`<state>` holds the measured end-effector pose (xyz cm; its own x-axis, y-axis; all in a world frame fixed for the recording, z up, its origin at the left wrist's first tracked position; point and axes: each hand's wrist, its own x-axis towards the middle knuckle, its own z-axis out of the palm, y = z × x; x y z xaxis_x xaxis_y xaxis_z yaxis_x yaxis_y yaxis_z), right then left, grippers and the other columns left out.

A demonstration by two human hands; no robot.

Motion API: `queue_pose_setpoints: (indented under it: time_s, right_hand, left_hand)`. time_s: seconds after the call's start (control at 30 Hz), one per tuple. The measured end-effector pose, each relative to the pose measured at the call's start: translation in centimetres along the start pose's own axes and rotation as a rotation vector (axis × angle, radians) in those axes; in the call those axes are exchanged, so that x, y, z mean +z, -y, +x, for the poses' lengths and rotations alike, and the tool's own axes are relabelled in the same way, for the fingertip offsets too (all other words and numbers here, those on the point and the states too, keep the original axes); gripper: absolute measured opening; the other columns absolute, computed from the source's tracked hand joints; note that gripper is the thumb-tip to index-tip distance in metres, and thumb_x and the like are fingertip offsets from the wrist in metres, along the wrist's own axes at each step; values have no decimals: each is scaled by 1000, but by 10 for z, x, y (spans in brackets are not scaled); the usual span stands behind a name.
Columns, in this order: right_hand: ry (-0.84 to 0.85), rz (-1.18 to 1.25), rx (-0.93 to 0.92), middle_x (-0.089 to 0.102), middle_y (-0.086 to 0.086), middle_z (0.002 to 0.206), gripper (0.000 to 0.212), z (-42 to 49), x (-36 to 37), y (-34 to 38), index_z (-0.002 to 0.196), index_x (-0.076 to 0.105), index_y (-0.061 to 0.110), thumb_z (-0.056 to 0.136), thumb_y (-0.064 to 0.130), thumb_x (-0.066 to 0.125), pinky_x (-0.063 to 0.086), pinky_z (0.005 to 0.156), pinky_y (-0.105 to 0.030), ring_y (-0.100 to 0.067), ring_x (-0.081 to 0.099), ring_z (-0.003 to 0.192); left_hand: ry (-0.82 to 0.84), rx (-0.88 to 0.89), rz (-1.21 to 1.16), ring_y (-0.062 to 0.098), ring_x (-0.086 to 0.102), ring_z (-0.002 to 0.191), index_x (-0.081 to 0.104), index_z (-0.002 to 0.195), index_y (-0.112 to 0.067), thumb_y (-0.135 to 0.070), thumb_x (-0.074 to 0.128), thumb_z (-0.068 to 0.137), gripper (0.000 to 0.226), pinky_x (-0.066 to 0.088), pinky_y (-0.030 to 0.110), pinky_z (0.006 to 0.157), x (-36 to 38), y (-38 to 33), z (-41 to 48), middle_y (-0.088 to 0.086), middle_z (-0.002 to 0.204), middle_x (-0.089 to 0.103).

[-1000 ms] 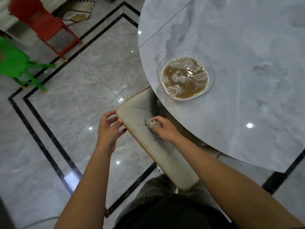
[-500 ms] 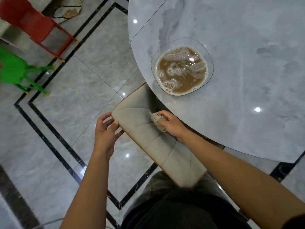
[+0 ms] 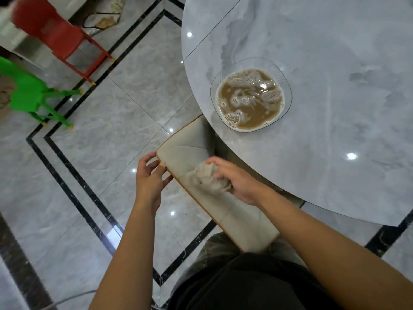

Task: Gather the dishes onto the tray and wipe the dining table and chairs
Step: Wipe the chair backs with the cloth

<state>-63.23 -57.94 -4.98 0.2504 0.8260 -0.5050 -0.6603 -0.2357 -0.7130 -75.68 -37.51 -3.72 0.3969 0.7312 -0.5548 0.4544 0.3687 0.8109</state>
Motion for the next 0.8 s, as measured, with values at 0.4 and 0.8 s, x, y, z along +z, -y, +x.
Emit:
queue_pose_setpoints:
  time_s: [0.4,0.8]
  right_hand:
    - [-301,-410,72,61,-3,118,22,61,-8,-21,122,54,29,100,33,59,60,78,-39,-24,63,105]
    - [-390,-622,108,47,-5,134,43,62,-5,-48,141,46,29,105,51,45,43,96,-35,-23,56,115]
  left_hand:
    - [14,33,-30,24,71,113,58,134,-27,-14,62,104,32,63,31,77,-3,7,1,10,132,65]
    - [12,34,-12,25,68,118,59,133,-30,-16,62,105,32,63,37,84,-5,10,4,7,133,64]
